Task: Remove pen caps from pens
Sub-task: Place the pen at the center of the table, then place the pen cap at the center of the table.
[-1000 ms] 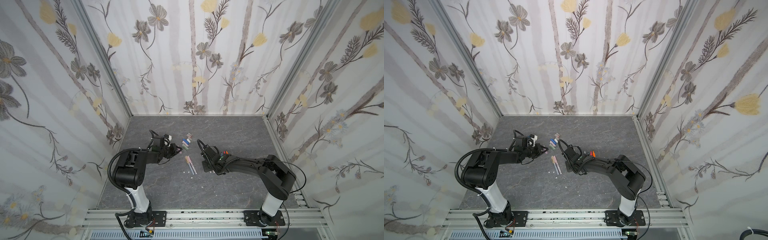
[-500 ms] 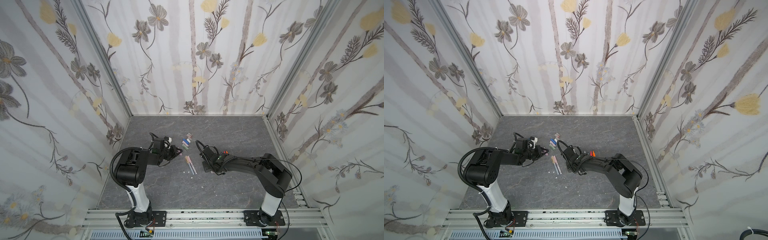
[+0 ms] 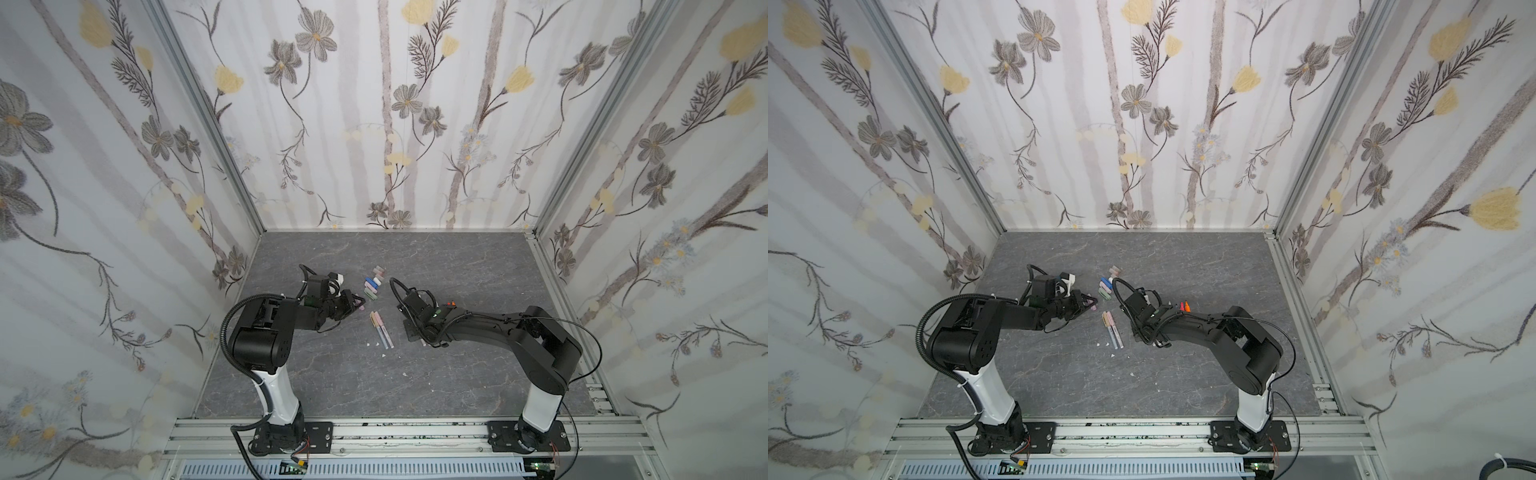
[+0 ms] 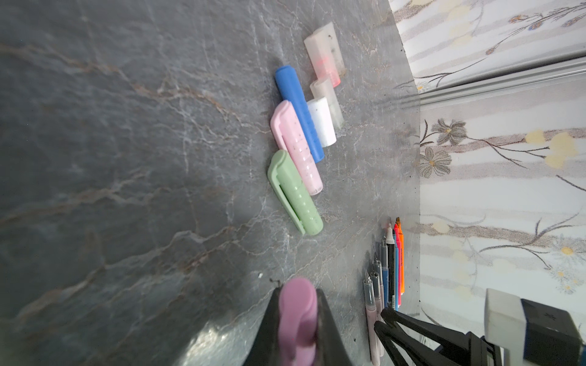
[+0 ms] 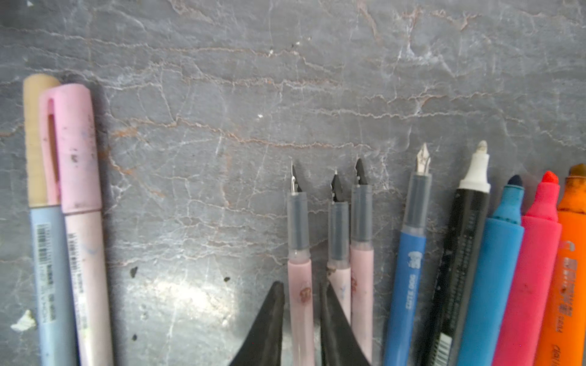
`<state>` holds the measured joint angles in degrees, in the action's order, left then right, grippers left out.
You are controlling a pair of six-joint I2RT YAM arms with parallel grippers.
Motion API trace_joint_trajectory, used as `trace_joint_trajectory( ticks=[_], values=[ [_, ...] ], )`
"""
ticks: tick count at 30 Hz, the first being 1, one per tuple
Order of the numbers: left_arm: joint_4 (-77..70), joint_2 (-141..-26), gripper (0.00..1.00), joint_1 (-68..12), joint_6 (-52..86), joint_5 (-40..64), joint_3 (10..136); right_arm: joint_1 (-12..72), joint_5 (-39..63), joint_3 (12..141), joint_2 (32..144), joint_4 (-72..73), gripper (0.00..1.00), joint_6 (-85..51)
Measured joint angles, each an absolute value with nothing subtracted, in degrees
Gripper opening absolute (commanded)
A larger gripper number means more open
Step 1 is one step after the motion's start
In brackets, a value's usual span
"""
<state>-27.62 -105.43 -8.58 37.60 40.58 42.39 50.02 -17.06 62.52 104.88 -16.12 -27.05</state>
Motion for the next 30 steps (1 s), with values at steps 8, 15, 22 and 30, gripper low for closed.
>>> trace_joint_trajectory(
  ticks=[8,15,22,30],
  values=[
    [-28.3,-107.2,0.15,-9.7,38.0,40.6,43.3,50.0,-18.5,64.2,101.3,-16.1,0.23,-25.8],
    [-30.9,-111.2,0.22,-9.8,40.3,40.5,45.7,50.0,-18.8,64.4,98.5,-16.0,0.23,-25.0],
    [-32.7,-112.3,0.27,-9.8,42.0,40.5,47.0,50.0,-18.8,62.8,97.8,-16.1,0.23,-25.0],
    [-32.6,-112.0,0.27,-9.8,42.2,40.0,46.8,50.0,-18.7,62.5,97.8,-16.0,0.23,-25.0]
  ],
)
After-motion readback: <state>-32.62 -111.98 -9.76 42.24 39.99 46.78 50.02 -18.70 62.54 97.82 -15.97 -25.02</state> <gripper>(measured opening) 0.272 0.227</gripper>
